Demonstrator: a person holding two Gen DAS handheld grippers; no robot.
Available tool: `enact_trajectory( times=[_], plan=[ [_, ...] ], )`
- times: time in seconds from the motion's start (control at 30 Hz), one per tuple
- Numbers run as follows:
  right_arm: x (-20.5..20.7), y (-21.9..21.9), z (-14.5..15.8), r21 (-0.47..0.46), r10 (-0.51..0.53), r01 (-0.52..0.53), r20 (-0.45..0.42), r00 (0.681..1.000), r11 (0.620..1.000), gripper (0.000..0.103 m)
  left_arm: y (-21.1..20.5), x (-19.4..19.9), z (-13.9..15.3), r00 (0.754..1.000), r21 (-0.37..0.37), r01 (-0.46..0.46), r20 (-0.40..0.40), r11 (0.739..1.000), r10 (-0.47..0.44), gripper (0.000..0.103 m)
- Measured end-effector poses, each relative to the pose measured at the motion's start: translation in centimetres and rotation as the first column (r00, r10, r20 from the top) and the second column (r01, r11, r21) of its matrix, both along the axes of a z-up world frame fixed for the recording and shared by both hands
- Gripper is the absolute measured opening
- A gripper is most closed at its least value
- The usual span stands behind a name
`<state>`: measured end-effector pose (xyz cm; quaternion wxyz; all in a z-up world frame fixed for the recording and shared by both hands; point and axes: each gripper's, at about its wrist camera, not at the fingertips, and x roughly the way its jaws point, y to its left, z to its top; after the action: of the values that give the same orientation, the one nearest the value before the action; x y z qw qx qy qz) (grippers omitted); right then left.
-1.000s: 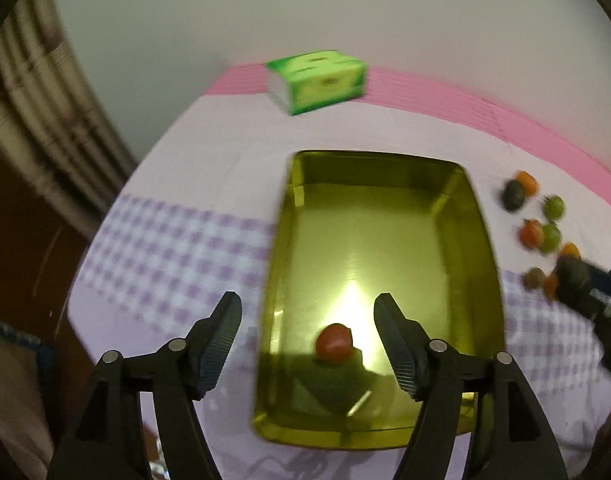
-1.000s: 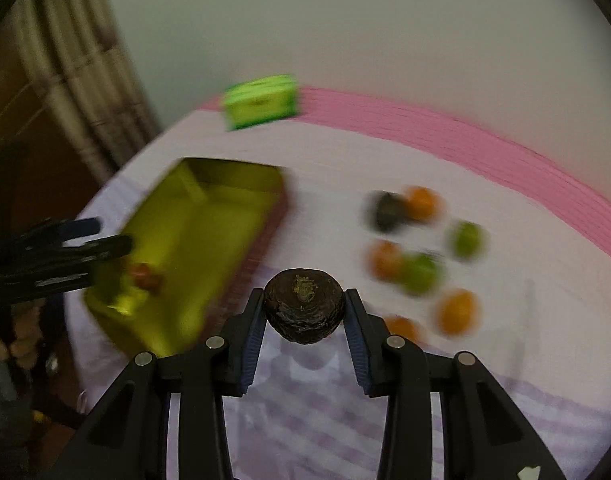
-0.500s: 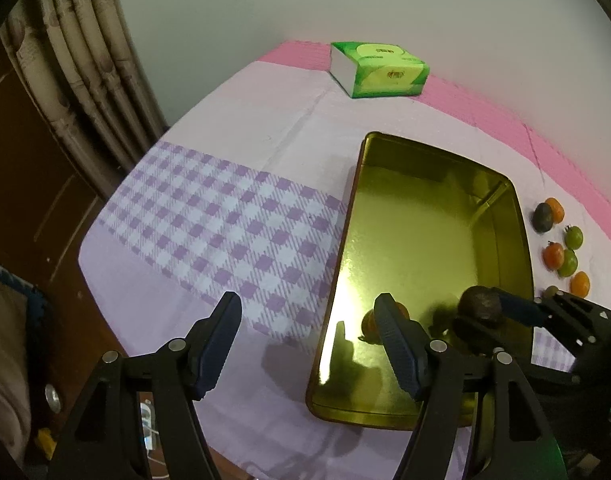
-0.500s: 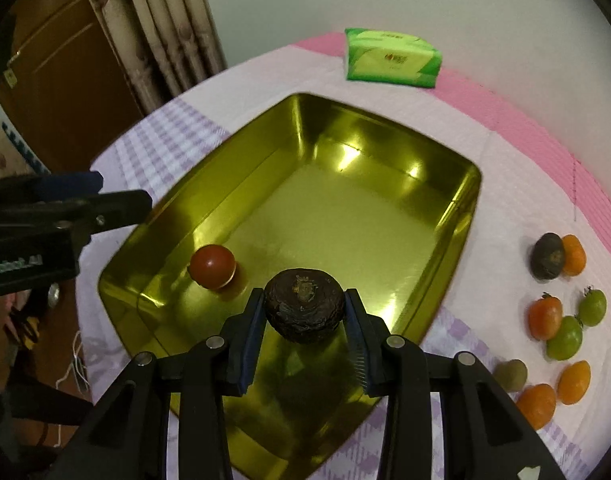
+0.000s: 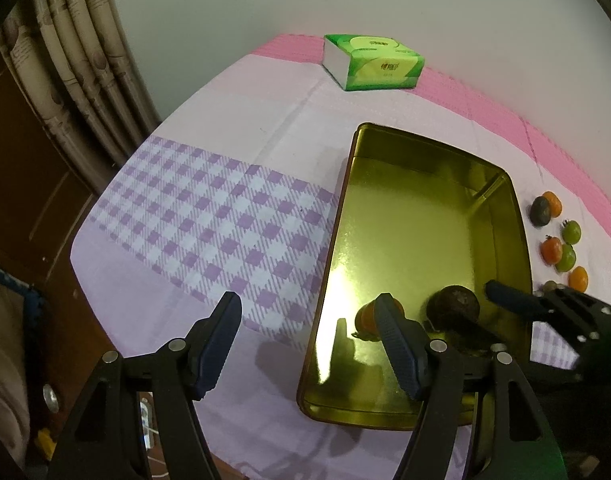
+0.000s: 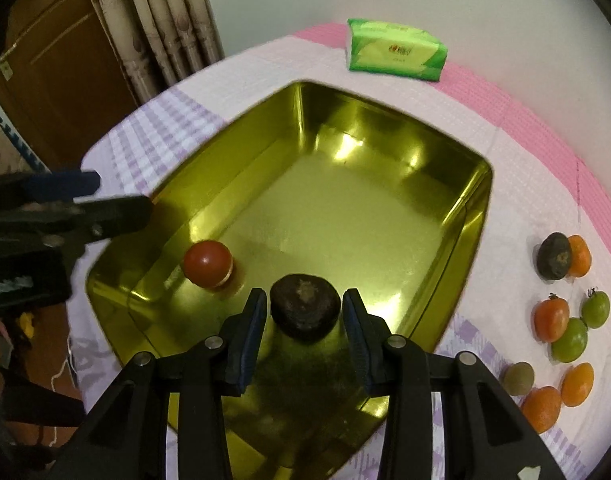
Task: Organize fruits
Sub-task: 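Release the red tomato into the tin with the left gripper while the right gripper carries the dark tomato in, then move the right gripper to the yellow-orange tomato and grasp it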
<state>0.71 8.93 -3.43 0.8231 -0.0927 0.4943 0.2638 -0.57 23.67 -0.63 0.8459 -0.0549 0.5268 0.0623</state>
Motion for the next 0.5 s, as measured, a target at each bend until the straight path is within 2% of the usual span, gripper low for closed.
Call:
enact_trajectory(
  times=[0.13,0.23,0.37,0.5],
  plan=[
    [-0.9,-3.7,2.7,0.066,-0.069,0.065,0.058,0.996,0.996,0.039,-0.3,0.0,0.1,1.0,0.002,0.01,0.009,1.0,-0.01,0.069],
    [-1.2,-8.6,3.9,0.072,-0.176,0.169,0.097,0.98,0.983,0.041,-0.6,0.0,0.2,1.0,0.009,0.022,0.014,1.0,-0.022,0.069],
    [-1.0,-15.1,3.5,0.028,-0.316,0.315,0.116,0.942,0.949,0.041,-1.1,0.0,0.2,0.999,0.02,0.045,0.013,0.999,-0.046,0.069],
    [-1.0,-20.6,2.2,-0.001,-0.422,0.424,0.096,0.901,0.905,0.041,-2.0,0.1,0.2,0.997,0.029,0.08,0.012,0.996,-0.081,0.069]
  ],
)
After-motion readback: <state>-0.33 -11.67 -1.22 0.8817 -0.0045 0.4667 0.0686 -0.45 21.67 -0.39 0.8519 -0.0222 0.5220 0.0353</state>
